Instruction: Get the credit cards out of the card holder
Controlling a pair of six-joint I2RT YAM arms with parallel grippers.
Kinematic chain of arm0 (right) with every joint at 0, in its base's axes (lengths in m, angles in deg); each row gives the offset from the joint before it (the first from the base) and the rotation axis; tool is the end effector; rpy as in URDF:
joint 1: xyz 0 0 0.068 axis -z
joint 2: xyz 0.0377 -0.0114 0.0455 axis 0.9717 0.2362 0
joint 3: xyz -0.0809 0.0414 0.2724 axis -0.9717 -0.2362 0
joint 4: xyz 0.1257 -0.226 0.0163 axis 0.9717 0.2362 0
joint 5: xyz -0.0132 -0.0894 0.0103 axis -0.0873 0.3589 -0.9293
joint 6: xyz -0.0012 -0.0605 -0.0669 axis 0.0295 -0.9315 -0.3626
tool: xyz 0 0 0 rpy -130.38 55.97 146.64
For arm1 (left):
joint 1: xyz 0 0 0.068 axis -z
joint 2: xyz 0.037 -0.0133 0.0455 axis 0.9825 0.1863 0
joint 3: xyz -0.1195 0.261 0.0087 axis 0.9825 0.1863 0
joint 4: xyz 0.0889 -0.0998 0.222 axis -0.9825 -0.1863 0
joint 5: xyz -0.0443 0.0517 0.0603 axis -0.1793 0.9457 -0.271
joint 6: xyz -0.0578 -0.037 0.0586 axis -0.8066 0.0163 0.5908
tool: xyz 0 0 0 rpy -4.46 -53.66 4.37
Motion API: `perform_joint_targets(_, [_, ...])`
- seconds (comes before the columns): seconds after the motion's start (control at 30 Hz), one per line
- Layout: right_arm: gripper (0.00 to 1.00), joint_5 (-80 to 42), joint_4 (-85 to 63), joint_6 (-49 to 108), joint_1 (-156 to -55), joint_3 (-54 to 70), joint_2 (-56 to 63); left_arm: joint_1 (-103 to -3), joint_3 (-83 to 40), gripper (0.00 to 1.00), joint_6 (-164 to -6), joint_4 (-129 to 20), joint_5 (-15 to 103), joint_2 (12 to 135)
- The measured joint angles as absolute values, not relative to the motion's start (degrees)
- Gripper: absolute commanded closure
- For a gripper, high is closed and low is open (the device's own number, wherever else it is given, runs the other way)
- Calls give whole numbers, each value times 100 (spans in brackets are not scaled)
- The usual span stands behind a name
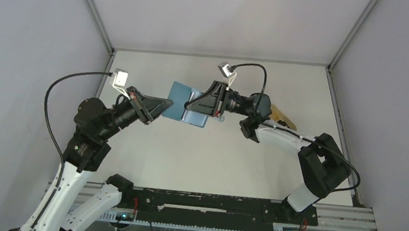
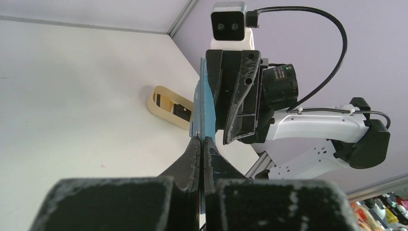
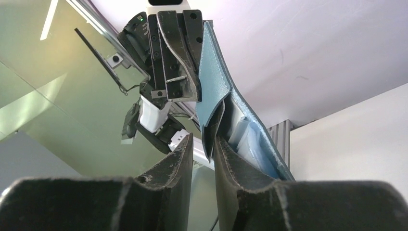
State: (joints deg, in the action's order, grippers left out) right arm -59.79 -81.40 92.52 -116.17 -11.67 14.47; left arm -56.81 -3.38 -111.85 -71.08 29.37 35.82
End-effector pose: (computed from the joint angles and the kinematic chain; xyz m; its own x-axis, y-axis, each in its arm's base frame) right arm 0.2435 0.2819 0.3672 -0.6992 0.2217 -0.6797 -0.7124 -0.2956 0.6364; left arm 0.1389 -0.0912 0.4152 -0.4109 -0.4472 -0.7944 0.5795 0.5446 -0.6063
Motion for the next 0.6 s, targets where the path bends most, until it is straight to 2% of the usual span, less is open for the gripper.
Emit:
perform_joint_targets(0.37, [74,-5974,-8153,9280,-11615,-1127,1565,-5716,-263,100,-11187,-7060,2878,3582])
perform_joint_targets(0.6, [100,-5957,-8160,9311,-11619,-1044,1622,-5733,-263,100,-11183,-6982,2795,3579])
